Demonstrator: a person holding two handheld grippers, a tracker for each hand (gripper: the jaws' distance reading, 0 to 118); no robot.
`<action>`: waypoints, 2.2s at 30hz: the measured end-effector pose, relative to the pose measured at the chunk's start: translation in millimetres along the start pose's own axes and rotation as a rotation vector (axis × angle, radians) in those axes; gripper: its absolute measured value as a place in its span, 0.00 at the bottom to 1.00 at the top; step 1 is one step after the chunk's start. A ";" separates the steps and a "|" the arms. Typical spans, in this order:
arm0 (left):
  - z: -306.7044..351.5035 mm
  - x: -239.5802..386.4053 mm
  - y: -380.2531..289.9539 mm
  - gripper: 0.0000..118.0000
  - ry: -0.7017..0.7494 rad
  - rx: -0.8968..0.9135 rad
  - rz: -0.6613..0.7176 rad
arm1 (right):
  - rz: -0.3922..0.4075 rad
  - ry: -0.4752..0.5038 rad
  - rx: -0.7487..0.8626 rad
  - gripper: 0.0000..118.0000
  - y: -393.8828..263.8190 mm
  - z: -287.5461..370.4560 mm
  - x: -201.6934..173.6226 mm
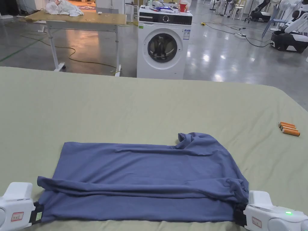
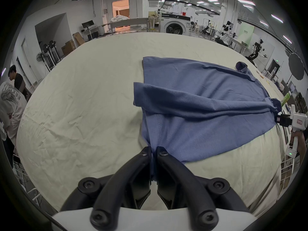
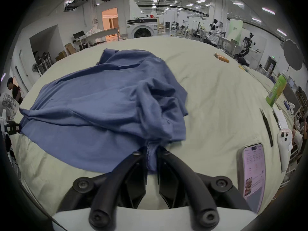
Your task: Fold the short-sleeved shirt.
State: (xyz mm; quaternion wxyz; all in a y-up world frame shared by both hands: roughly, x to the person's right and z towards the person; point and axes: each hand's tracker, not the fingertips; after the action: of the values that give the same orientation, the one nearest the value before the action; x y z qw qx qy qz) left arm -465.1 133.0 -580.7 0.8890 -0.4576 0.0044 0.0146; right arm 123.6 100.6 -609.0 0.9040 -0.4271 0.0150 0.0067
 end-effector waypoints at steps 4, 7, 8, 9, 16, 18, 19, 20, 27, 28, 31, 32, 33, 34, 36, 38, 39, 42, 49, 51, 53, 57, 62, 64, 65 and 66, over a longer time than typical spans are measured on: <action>10.1 -1.5 -0.1 0.01 -0.008 0.035 0.011 | 0.019 -0.012 -0.001 0.04 1.5 11.4 -3.2; 25.9 -2.3 4.0 0.01 -0.016 0.081 0.016 | 0.034 -0.013 0.029 0.04 9.5 36.0 -1.6; 31.5 -3.2 6.6 0.01 -0.020 0.099 0.020 | 0.037 -0.013 0.044 0.04 12.6 45.1 -0.3; 37.7 -3.6 9.5 0.01 -0.025 0.115 0.022 | 0.032 -0.005 0.058 0.04 16.1 54.6 2.1; 81.8 -10.9 15.9 0.00 -0.023 0.202 0.021 | 0.044 -0.016 0.093 0.04 28.2 110.7 7.7; 92.1 -17.7 9.3 0.00 -0.032 0.211 0.047 | 0.030 0.001 0.095 0.04 23.3 122.2 12.2; 95.6 -19.7 3.4 0.00 -0.030 0.214 0.051 | 0.030 0.004 0.093 0.04 19.3 126.3 12.9; 97.2 -21.9 -3.1 0.00 -0.028 0.208 0.054 | 0.028 0.005 0.089 0.04 13.9 129.4 12.9; 85.2 -29.4 -68.9 0.00 -0.015 0.075 0.081 | 0.056 0.000 -0.020 0.04 -42.8 127.5 -0.7; 80.6 -29.3 -76.9 0.00 -0.013 0.054 0.088 | 0.062 -0.006 -0.032 0.04 -51.0 124.6 -2.6; 68.8 -29.5 -98.3 0.00 -0.008 0.024 0.101 | 0.068 -0.026 -0.069 0.04 -72.3 111.1 -5.9; 64.4 -29.2 -103.6 0.00 -0.003 0.012 0.102 | 0.059 -0.030 -0.080 0.04 -78.3 107.3 -6.3; 61.0 -28.7 -107.5 0.00 0.000 0.012 0.101 | 0.060 -0.033 -0.083 0.04 -83.2 104.0 -7.3; 57.2 -27.7 -111.0 0.00 0.002 0.011 0.099 | 0.061 -0.037 -0.086 0.05 -86.9 99.5 -7.6; 49.3 -25.3 -115.3 0.00 0.015 0.005 0.088 | 0.055 -0.041 -0.088 0.05 -93.0 93.4 -9.3; 46.5 -22.6 -115.2 0.00 0.024 0.013 0.085 | 0.047 -0.049 -0.070 0.05 -94.0 91.0 -9.7; 46.6 -21.2 -113.6 0.00 0.028 0.016 0.079 | 0.046 -0.049 -0.065 0.05 -93.8 90.9 -10.6; 41.9 -26.2 -110.0 0.07 0.041 0.029 0.047 | 0.087 -0.122 -0.052 0.28 -86.9 98.0 -18.2; 63.7 -0.9 -74.9 0.28 -0.036 0.270 0.034 | 0.165 -0.209 0.196 0.62 -48.9 135.6 -54.7; 67.4 12.9 -59.5 0.28 -0.012 0.342 0.011 | 0.125 -0.193 0.334 0.62 -32.6 144.3 -69.5; 71.0 30.1 -44.5 0.27 0.009 0.414 -0.010 | 0.069 -0.161 0.439 0.62 -19.7 149.3 -85.3; 84.9 56.6 -16.6 0.22 0.042 0.589 -0.005 | 0.033 -0.084 0.609 0.60 8.6 149.8 -119.9; 94.3 77.8 4.6 0.00 0.104 0.688 -0.047 | 0.056 -0.023 0.669 0.18 35.4 136.9 -156.5; 93.4 78.6 10.7 0.00 0.092 0.686 -0.038 | 0.056 -0.021 0.685 0.06 40.2 131.0 -165.9; 91.8 78.0 13.9 0.00 0.090 0.680 -0.027 | 0.056 -0.018 0.699 0.05 41.3 127.6 -169.3; 88.6 75.8 17.2 0.00 0.079 0.673 -0.021 | 0.058 -0.019 0.699 0.02 43.9 123.6 -172.2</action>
State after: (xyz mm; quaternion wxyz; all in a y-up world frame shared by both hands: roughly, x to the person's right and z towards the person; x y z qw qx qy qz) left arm -390.3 216.8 -544.9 0.9895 -0.1387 0.0386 -0.0147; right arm -46.9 224.1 -558.8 0.9952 -0.0909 0.0203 0.0307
